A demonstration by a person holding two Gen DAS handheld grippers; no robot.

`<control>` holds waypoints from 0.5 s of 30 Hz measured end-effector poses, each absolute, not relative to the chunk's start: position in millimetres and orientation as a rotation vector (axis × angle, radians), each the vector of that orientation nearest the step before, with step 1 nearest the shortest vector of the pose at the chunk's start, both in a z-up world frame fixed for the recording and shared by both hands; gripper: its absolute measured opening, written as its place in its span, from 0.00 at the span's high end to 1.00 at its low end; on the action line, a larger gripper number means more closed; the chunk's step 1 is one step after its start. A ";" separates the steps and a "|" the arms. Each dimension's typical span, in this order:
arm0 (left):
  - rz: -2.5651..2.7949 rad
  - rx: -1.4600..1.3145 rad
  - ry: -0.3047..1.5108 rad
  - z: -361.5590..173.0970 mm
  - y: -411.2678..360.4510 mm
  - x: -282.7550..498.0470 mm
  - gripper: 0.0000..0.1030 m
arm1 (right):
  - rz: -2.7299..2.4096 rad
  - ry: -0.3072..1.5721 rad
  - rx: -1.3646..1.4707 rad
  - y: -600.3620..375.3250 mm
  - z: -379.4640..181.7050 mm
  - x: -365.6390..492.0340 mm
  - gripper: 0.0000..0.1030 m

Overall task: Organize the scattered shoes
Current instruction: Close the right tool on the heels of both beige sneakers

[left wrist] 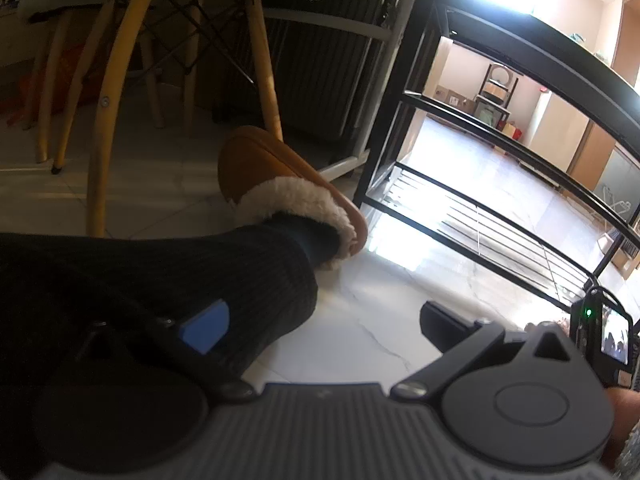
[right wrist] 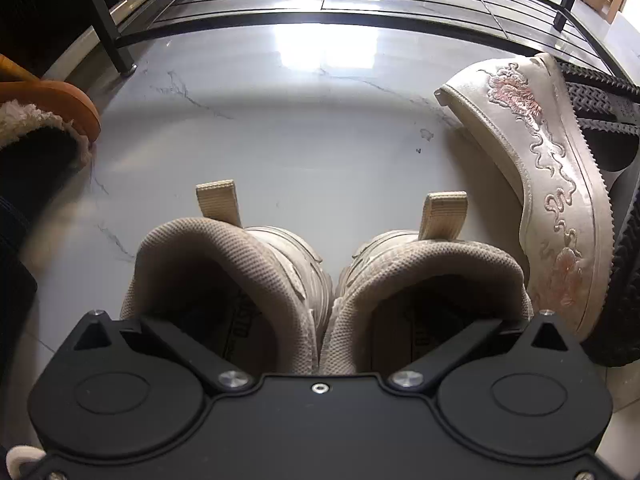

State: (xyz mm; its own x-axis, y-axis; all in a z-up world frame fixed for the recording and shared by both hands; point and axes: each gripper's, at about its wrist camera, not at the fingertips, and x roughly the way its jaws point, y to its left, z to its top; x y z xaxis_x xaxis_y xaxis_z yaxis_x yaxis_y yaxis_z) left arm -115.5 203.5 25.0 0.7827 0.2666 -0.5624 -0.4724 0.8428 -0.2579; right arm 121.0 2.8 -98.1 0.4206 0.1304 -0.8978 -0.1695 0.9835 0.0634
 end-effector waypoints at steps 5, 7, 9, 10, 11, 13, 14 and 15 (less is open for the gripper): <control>0.412 -0.405 0.538 24.7 203.0 -115.4 0.01 | 0.185 1.098 -0.036 2.4 -97.6 118.5 0.00; 0.413 -0.404 0.540 24.6 203.0 -114.9 0.01 | 0.181 1.086 -0.033 1.9 -97.1 117.1 0.00; 0.414 -0.405 0.541 24.6 202.7 -114.5 0.01 | 0.179 1.078 -0.031 1.5 -96.9 116.3 0.03; 0.415 -0.404 0.542 24.6 202.6 -114.3 0.01 | 0.176 1.067 -0.032 1.2 -96.2 114.9 0.06; 0.415 -0.403 0.543 24.6 202.5 -114.1 0.01 | 0.174 1.055 -0.032 0.9 -95.6 113.5 0.09; 0.417 -0.401 0.545 24.7 202.2 -113.6 0.01 | 0.174 1.025 -0.036 -0.2 -93.7 110.4 0.20; 0.417 -0.401 0.545 24.7 202.2 -113.6 0.01 | 0.174 1.016 -0.035 -1.4 -92.3 109.8 0.31; 0.418 -0.400 0.546 24.7 202.1 -113.3 0.01 | 0.175 1.006 -0.034 -2.5 -90.9 109.2 0.34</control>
State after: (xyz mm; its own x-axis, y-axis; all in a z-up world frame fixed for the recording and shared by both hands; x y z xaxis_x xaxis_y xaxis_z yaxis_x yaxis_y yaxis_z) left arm -113.3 202.1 24.7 0.7759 0.2715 -0.5694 -0.4785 0.8415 -0.2508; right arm 109.2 -2.5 -90.9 0.5225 0.1305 -0.8426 -0.1621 0.9854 0.0522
